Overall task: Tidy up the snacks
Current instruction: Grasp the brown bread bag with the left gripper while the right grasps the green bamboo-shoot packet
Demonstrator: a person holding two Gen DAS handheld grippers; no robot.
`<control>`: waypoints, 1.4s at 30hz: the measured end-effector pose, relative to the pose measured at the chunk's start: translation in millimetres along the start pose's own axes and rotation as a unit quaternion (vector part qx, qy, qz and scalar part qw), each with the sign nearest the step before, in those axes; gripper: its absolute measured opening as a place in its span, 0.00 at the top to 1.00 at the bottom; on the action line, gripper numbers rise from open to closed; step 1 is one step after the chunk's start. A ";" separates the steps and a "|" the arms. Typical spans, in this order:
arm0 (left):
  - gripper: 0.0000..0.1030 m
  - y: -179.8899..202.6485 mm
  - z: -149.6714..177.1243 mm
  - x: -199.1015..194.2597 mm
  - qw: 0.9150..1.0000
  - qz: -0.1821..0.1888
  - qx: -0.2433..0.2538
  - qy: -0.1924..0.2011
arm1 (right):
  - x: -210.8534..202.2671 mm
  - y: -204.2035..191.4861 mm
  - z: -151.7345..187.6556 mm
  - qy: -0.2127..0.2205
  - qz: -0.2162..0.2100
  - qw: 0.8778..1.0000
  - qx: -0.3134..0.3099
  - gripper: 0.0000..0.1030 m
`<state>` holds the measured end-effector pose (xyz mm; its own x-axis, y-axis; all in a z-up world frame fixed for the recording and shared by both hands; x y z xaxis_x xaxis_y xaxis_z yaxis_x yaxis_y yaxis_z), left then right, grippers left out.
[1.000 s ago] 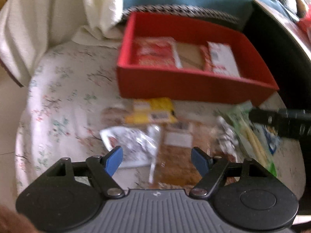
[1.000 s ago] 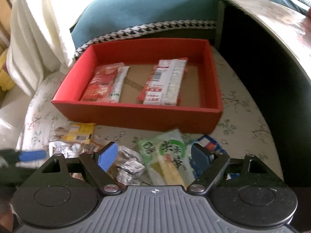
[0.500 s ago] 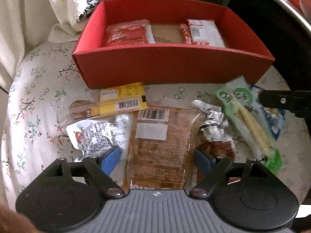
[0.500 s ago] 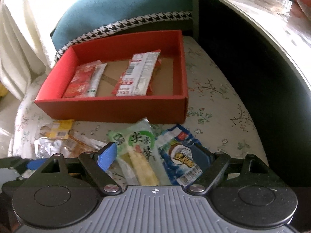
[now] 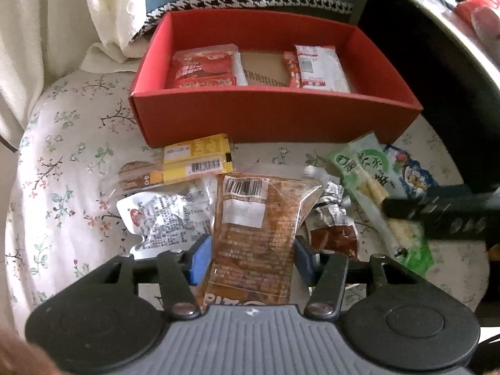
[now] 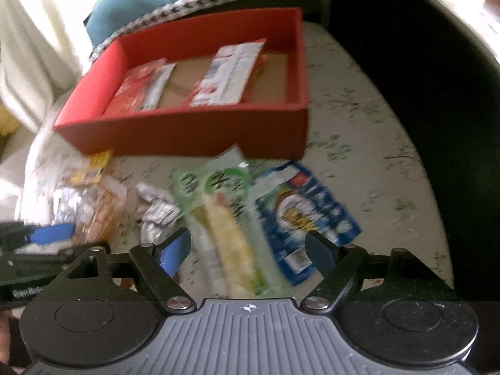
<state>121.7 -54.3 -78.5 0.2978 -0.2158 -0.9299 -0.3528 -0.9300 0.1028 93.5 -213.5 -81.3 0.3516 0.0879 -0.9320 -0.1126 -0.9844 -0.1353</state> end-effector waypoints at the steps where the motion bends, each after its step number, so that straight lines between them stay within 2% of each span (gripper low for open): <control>1: 0.53 -0.7 -0.5 -2.0 1.000 0.004 -0.002 0.001 | 4.4 -3.3 2.0 -0.007 0.003 1.000 -0.007 0.15; 2: 0.53 -0.7 -2.1 -0.8 1.000 0.007 -0.003 0.002 | 6.1 -5.9 2.4 -0.003 0.010 1.000 -0.016 0.12; 5: 0.53 -3.0 -0.1 1.7 1.000 0.005 -0.005 -0.005 | 7.8 -10.5 2.9 -0.004 0.023 0.999 -0.025 0.12; 6: 0.53 -3.7 0.8 4.5 1.000 0.004 -0.004 -0.012 | 6.6 -12.4 3.7 -0.007 0.016 1.000 -0.024 0.15; 7: 0.53 -4.6 2.3 7.0 1.000 0.002 -0.006 -0.018 | 5.4 -16.3 5.2 -0.014 0.002 1.000 -0.026 0.26; 8: 0.53 -4.9 3.2 9.2 1.000 0.002 -0.007 -0.023 | 3.6 -19.8 6.9 -0.016 -0.001 0.999 -0.032 0.31; 11: 0.52 -3.0 3.5 11.9 1.000 0.003 -0.003 -0.027 | 9.1 -24.0 15.8 -0.041 -0.011 0.999 -0.033 0.37; 15: 0.51 -1.3 5.9 12.9 1.000 0.007 0.004 -0.030 | 7.9 -27.8 20.7 -0.036 -0.003 0.999 -0.040 0.35; 18: 0.46 -3.5 6.1 16.1 1.000 0.002 0.000 -0.028 | 14.6 -24.0 16.2 -0.023 0.030 0.999 -0.027 0.31; 21: 0.41 -3.1 5.9 20.0 1.000 -0.005 0.004 -0.027 | 19.1 -33.8 15.9 -0.018 0.045 0.998 -0.048 0.27; 24: 0.37 -0.8 6.8 29.0 0.999 -0.019 0.019 -0.029 | 21.7 -41.4 16.5 -0.010 0.056 0.995 -0.079 0.30; 25: 0.38 1.9 7.2 29.3 0.999 -0.025 0.029 -0.027 | 20.7 -41.7 16.2 -0.007 0.054 0.995 -0.083 0.34; 26: 0.38 3.9 8.1 29.5 0.998 -0.031 0.037 -0.027 | 18.8 -41.2 15.8 -0.005 0.053 0.995 -0.084 0.44; 29: 0.44 5.7 8.3 25.4 0.998 -0.031 0.039 -0.023 | 11.1 -39.2 16.1 -0.007 0.029 0.996 -0.078 0.54; 31: 0.52 6.0 7.1 19.0 0.999 -0.019 0.031 -0.019 | 10.8 -38.5 18.2 -0.010 0.028 0.996 -0.079 0.54; 42: 0.54 -7.4 -7.0 -15.4 1.000 0.019 -0.001 0.018 | -16.3 -37.9 7.1 0.023 0.010 0.998 -0.051 0.55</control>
<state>125.9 -46.1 -62.4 0.3153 -0.2619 -0.9122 -0.3631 -0.9213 0.1390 85.5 -176.5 -63.4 0.3937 0.0632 -0.9171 -0.0259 -0.9965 -0.0798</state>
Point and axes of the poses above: each gripper's, at about its wrist camera, not at the fingertips, and x roughly the way its jaws point, y to its right, z to its underside, the point moved 6 cm from there along x, roughly the way its jaws point, and after that the axes turned 2 degrees about x, right-handed, at the moved point
